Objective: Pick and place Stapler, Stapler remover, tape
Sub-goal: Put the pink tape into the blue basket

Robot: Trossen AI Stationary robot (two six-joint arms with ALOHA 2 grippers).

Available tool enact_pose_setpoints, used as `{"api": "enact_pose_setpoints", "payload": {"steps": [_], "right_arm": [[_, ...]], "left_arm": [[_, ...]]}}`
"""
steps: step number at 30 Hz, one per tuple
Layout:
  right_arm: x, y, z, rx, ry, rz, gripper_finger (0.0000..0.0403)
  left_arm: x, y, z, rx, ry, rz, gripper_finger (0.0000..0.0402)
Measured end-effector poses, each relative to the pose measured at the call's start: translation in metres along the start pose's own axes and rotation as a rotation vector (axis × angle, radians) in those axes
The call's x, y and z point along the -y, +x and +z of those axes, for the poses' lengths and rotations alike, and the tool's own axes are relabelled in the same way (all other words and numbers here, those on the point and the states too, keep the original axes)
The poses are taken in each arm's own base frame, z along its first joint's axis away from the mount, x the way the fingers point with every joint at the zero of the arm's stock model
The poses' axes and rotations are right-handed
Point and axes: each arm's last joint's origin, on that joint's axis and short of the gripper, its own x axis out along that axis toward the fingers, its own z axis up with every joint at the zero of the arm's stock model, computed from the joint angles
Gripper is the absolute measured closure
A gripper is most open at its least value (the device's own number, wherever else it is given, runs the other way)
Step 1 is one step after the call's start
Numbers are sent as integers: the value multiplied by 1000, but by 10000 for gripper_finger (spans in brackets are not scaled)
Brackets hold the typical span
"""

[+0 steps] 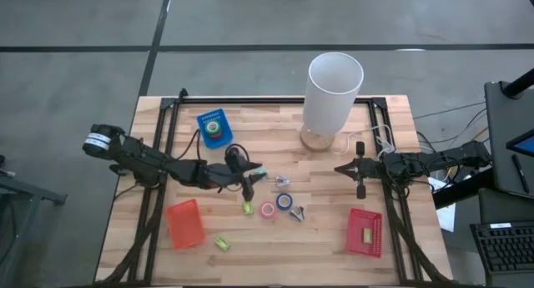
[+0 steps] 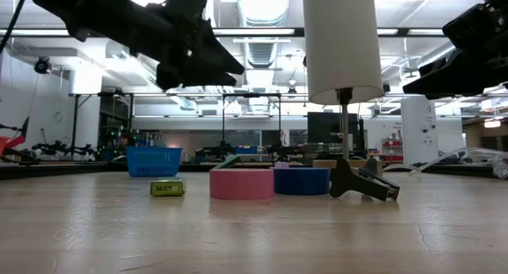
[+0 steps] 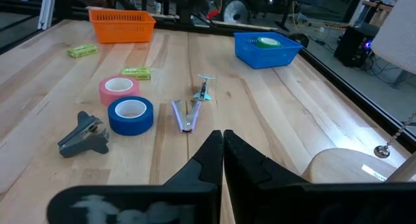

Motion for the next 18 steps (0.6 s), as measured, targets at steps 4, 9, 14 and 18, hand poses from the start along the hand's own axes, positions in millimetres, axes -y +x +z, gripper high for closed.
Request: {"api": "enact_pose_setpoints", "payload": {"steps": [4, 9, 14, 18], "right_arm": [[0, 0, 0, 0, 0, 0, 394], [0, 0, 0, 0, 0, 0, 394], [0, 0, 0, 0, 0, 0, 394], [0, 0, 0, 0, 0, 0, 394]], "left_arm": [[3, 0, -1, -39, 18, -98, 225], [9, -3, -7, -84, 26, -157, 225], [26, -8, -18, -128, 91, -304, 225], [41, -4, -38, -170, 128, -344, 225]]}}
